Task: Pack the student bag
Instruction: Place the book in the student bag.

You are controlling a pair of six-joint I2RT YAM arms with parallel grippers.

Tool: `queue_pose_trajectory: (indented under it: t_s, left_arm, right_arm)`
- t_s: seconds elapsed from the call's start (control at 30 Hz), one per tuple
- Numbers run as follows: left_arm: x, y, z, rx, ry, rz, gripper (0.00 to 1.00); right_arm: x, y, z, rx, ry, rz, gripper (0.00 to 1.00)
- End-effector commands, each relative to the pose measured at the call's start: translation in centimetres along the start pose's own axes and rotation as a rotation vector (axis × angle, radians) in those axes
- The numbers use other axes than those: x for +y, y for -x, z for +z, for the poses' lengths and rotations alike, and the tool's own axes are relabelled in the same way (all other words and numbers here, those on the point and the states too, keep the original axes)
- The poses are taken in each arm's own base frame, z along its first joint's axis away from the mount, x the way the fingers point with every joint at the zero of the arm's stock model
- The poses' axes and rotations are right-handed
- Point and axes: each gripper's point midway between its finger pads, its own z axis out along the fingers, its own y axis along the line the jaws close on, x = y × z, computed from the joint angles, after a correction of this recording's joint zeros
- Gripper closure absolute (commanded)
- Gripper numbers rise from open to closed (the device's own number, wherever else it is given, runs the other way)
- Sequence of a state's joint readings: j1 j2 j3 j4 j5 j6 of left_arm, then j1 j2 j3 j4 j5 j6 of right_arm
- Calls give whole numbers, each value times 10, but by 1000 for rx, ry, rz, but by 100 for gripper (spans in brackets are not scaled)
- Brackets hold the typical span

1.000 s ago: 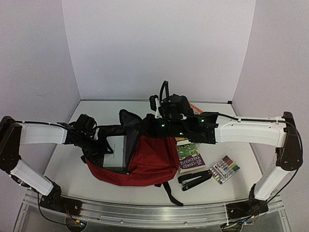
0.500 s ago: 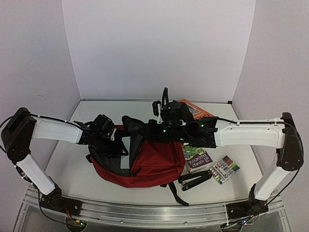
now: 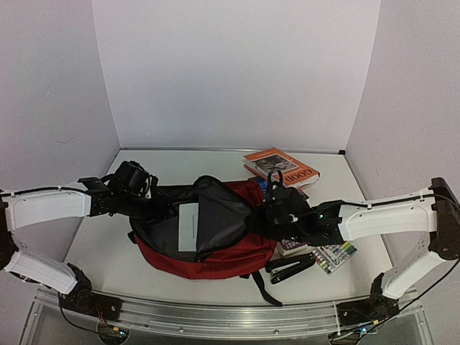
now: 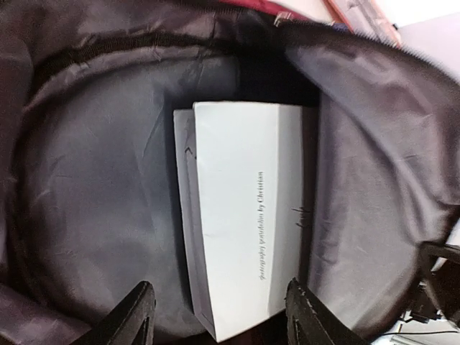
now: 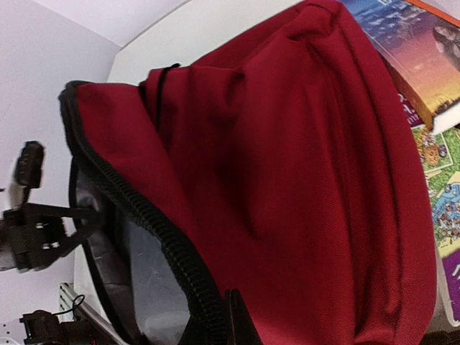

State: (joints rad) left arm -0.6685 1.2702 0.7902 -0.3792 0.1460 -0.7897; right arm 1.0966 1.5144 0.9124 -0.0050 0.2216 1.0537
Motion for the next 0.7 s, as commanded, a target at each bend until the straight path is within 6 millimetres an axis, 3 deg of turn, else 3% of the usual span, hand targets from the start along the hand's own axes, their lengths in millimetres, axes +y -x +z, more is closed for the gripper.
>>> queue_pose_trajectory:
  t_s: [0.0, 0.07, 0.13, 0.27, 0.5, 0.67]
  left_arm:
    - [7, 7, -27, -55, 40, -28, 26]
    - [4, 10, -36, -66, 27, -35, 20]
    - [-1, 12, -43, -74, 9, -41, 16]
    - [-8, 14, -53, -85, -25, -51, 10]
    - [-12, 12, -64, -96, -70, -77, 3]
    - [-8, 13, -69, -115, -61, -92, 1]
  right_arm:
    - [-26, -7, 7, -25, -73, 57, 88]
    - [-36, -16, 13, -4, -100, 58, 78]
    - [-42, -21, 15, 7, -114, 61, 61]
    - [-37, -16, 7, 1, -89, 67, 42]
    - [-12, 21, -37, -73, -13, 9, 11]
    - [-7, 64, -76, -183, -80, -69, 2]
